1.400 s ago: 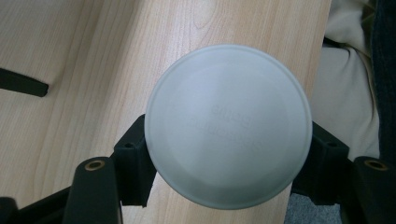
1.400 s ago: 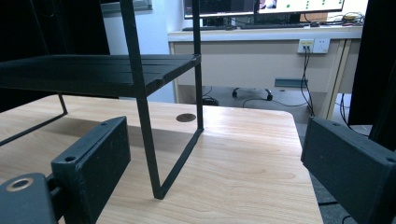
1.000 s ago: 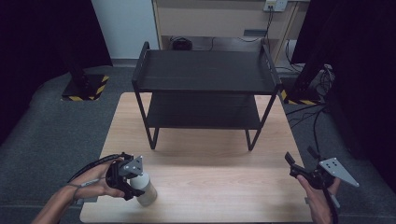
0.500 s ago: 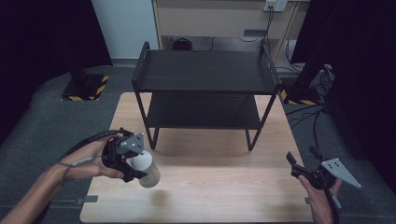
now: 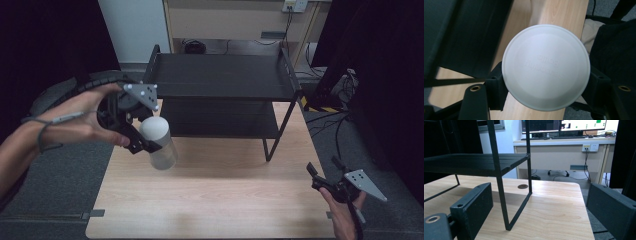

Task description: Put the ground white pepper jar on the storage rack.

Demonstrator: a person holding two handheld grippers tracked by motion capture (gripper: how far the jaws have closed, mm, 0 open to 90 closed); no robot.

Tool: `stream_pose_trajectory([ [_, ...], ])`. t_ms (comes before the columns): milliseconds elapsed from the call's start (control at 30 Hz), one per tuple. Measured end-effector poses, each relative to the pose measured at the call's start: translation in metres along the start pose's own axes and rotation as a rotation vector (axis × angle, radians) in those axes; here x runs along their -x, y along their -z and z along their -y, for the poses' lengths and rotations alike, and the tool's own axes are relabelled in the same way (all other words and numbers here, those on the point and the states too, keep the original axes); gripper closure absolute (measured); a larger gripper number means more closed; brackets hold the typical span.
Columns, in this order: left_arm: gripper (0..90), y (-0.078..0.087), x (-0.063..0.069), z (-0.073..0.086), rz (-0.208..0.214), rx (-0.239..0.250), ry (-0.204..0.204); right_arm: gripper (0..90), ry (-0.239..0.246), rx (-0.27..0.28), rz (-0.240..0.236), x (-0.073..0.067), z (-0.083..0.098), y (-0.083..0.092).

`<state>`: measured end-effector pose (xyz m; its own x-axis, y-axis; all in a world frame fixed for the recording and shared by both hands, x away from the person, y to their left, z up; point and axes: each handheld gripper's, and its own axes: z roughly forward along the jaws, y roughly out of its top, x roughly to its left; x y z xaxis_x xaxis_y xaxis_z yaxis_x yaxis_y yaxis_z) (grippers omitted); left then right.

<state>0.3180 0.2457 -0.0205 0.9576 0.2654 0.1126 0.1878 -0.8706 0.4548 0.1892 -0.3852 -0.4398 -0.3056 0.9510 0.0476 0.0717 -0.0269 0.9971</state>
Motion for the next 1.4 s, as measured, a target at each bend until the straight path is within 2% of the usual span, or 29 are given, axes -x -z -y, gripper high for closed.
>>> stream_pose_trajectory([
  [33, 32.9, 0.010, 0.002, -0.015, -0.025, -0.013, -0.016, 7.1, 0.000, -0.001, 0.000, 0.000, 0.000, 0.000],
  [67, 32.9, 0.016, 0.003, -0.024, -0.041, -0.015, -0.021, 7.1, 0.001, 0.000, -0.001, 0.000, 0.000, 0.000],
  [100, 32.9, 0.016, 0.003, -0.024, -0.041, -0.015, -0.021, 7.1, 0.001, 0.000, -0.001, 0.000, 0.000, 0.000],
  [167, 32.9, 0.024, 0.002, -0.037, -0.053, -0.024, -0.014, 7.0, 0.001, 0.003, -0.002, 0.000, 0.000, 0.000],
  [200, 32.9, 0.032, -0.001, -0.047, -0.051, -0.017, -0.005, 7.1, 0.001, 0.003, -0.002, 0.000, 0.000, 0.000],
  [233, 32.9, 0.032, -0.001, -0.047, -0.051, -0.017, -0.005, 7.1, 0.001, 0.003, -0.002, 0.000, 0.000, 0.000],
  [367, 32.9, 0.049, -0.013, -0.068, -0.022, -0.002, 0.032, 7.1, -0.005, 0.004, 0.000, 0.000, 0.000, 0.001],
  [400, 32.9, 0.049, -0.013, -0.068, -0.022, -0.002, 0.032, 7.1, -0.005, 0.004, 0.000, 0.000, 0.000, 0.001],
  [567, 32.9, 0.057, -0.025, -0.090, -0.011, -0.034, 0.036, 7.1, -0.012, 0.009, 0.000, 0.001, 0.000, 0.002],
  [633, 32.9, 0.059, -0.031, -0.096, -0.009, -0.036, 0.049, 7.1, -0.013, 0.010, 0.001, 0.001, 0.000, 0.002],
  [800, 32.8, 0.062, -0.052, -0.102, -0.027, -0.027, 0.096, 7.2, -0.012, 0.011, 0.001, 0.002, 0.001, 0.003],
  [867, 32.9, 0.064, -0.065, -0.104, -0.052, -0.011, 0.127, 7.2, -0.013, 0.009, 0.001, 0.002, 0.001, 0.003],
  [900, 32.9, 0.064, -0.065, -0.104, -0.052, -0.011, 0.127, 7.2, -0.013, 0.009, 0.001, 0.002, 0.001, 0.003],
  [967, 32.8, 0.064, -0.076, -0.108, -0.057, -0.018, 0.157, 7.2, -0.015, 0.009, 0.004, 0.002, 0.001, 0.003],
  [1033, 32.9, 0.063, -0.083, -0.115, -0.078, -0.036, 0.168, 7.3, -0.017, 0.008, 0.005, 0.002, 0.001, 0.003],
  [1067, 32.8, 0.062, -0.092, -0.119, -0.090, -0.039, 0.197, 7.3, -0.017, 0.011, 0.009, 0.001, 0.001, 0.004],
  [1100, 32.9, 0.062, -0.092, -0.119, -0.090, -0.039, 0.197, 7.3, -0.017, 0.011, 0.009, 0.001, 0.001, 0.004],
  [1200, 32.9, 0.057, -0.105, -0.119, -0.098, -0.030, 0.219, 7.3, -0.019, 0.012, 0.011, 0.002, 0.001, 0.005],
  [1233, 32.8, 0.051, -0.118, -0.116, -0.094, -0.020, 0.257, 7.4, -0.023, 0.016, 0.014, 0.002, 0.001, 0.005],
  [1267, 32.8, 0.051, -0.118, -0.116, -0.094, -0.020, 0.257, 7.4, -0.023, 0.016, 0.014, 0.002, 0.001, 0.005],
  [1400, 32.8, 0.042, -0.134, -0.109, -0.112, 0.005, 0.294, 7.3, -0.018, 0.011, 0.011, 0.002, 0.001, 0.005],
])
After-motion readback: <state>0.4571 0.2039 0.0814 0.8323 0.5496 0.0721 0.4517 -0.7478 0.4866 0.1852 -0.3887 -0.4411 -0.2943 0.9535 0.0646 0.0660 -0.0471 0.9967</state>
